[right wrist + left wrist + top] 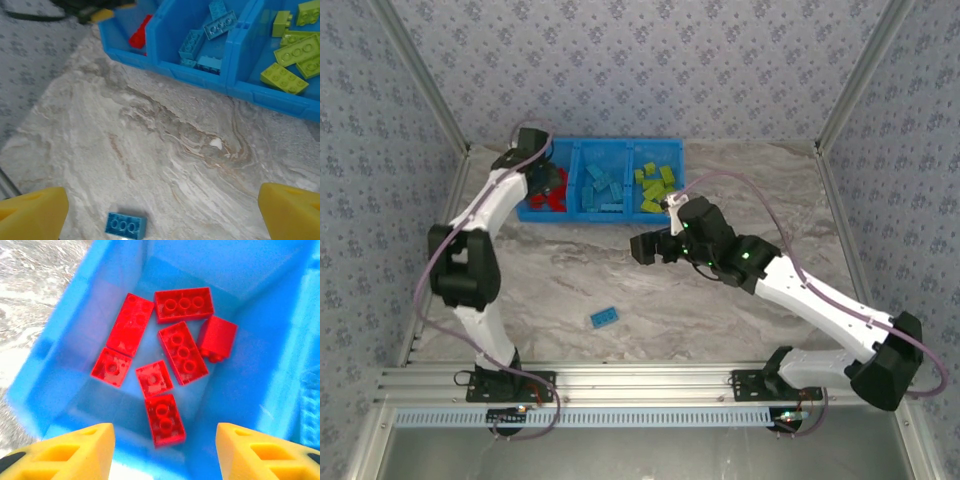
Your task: Sort the legos into containers by color
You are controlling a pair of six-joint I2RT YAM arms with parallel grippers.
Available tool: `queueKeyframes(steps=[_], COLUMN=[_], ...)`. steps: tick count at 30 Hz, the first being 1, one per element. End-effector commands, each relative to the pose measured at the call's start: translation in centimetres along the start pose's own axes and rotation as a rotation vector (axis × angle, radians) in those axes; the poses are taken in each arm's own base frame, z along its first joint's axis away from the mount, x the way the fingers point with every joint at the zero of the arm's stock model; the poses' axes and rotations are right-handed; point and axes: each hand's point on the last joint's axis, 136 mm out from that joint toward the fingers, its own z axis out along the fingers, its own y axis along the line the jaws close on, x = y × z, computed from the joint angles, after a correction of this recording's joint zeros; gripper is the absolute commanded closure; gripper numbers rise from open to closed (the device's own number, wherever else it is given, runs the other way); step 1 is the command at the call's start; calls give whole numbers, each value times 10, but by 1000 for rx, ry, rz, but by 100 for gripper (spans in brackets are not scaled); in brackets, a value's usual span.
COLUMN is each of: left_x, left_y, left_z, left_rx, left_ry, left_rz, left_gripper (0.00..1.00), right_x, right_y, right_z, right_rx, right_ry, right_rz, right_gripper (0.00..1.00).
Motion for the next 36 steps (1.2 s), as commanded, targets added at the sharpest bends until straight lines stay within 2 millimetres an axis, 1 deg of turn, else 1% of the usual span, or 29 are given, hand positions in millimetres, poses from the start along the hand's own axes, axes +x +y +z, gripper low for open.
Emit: queueKeyframes(steps=[1,3,5,7,10,11,12,14,17,19,20,23,27,29,34,36], left_x=[0,10,22,36,69,86,97,117,137,151,159,177,186,189,194,194], left_y=[-6,-3,2,8,14,18,22,34,47,51,52,54,55,56,57,57], left_z=[-76,-107,-136,-159,-185,-190,-195,-198,-197,-197,-198,-201,-208,-210,-210,-211], left_rx=[144,189,214,231,307,336,355,356,351,372,390,440,471,478,488,489], left_ry=[-87,-118,-153,-181,-210,-197,-205,-224,-219,-201,-182,-149,-160,-159,-150,-155], left_rz=[5,88,216,368,619,696,750,829,884,935,969,1064,1111,1124,1139,1141], left_gripper=[44,44,42,42,41,39,38,32,26,19,14,8,5,3,1,1], right_x=[12,19,38,58,91,103,113,134,157,168,175,189,202,209,217,217], right_y=[1,9,22,35,53,57,61,66,73,77,74,72,69,68,61,59], right_z=[11,20,33,44,63,69,75,88,103,112,113,123,132,136,141,141], right_rx=[96,129,139,143,138,137,137,151,181,198,223,256,267,273,306,313], right_ry=[68,112,176,227,296,321,342,390,449,474,500,543,576,599,618,619], right_rz=[-78,-93,-112,-121,-96,-85,-78,-59,-71,-85,-88,-72,-58,-56,-48,-44], right_gripper=[0,1,0,0,0,0,0,0,0,0,0,0,1,3,12,18])
